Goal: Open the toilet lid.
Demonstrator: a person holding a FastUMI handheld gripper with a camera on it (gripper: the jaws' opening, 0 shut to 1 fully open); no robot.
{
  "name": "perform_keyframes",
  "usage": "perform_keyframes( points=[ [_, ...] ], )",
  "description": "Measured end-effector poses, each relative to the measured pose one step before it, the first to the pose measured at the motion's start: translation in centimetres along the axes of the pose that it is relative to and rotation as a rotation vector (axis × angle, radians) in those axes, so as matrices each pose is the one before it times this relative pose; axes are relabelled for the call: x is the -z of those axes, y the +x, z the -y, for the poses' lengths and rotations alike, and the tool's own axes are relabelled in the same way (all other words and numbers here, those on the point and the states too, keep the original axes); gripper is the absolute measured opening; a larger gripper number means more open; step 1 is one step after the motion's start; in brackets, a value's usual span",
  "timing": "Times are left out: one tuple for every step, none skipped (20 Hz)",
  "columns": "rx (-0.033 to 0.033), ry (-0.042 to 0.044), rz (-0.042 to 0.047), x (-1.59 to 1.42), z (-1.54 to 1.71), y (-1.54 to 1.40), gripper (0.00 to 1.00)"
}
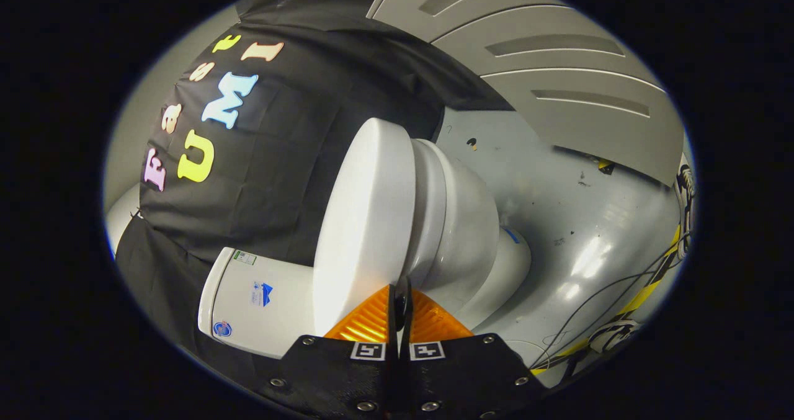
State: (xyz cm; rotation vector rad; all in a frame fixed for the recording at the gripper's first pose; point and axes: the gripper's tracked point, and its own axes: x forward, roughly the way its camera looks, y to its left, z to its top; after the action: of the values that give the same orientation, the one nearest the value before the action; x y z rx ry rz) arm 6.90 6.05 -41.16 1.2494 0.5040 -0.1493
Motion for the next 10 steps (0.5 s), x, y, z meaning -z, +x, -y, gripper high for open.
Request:
perform_keyframes(
  points=[
    [0.00594, 0.00419, -0.00045, 0.068, 0.037, -0.095, 0.0],
    [0.00705, -0.00755, 0.00095, 0.241, -0.044, 0.093, 0.0],
    [0.00678, -0.01244, 0.00313, 0.022, -0.155, 0.005, 0.0],
    [0.00877, -0.01867, 0.00166, -0.017, -0.381, -0.032, 0.0],
    [0.01042, -0.02636, 0.00525, -0.117, -0.409, -0.126, 0.0],
    [0.00734, -0.03413, 0.00861, -0.137, -0.451, -0.196, 0.0],
    [0.00776, -0.02149, 0.00498, -0.279, -0.261, -0.282, 0.0],
    [0.00684, 0.00149, 0.00473, -0.366, -0.2, -0.44, 0.0],
    [0.00527, 0.01227, 0.00372, -0.326, -0.494, -0.343, 0.0],
    [0.00474, 0.00154, 0.00713, -0.29, -0.762, -0.321, 0.0]
  ],
)
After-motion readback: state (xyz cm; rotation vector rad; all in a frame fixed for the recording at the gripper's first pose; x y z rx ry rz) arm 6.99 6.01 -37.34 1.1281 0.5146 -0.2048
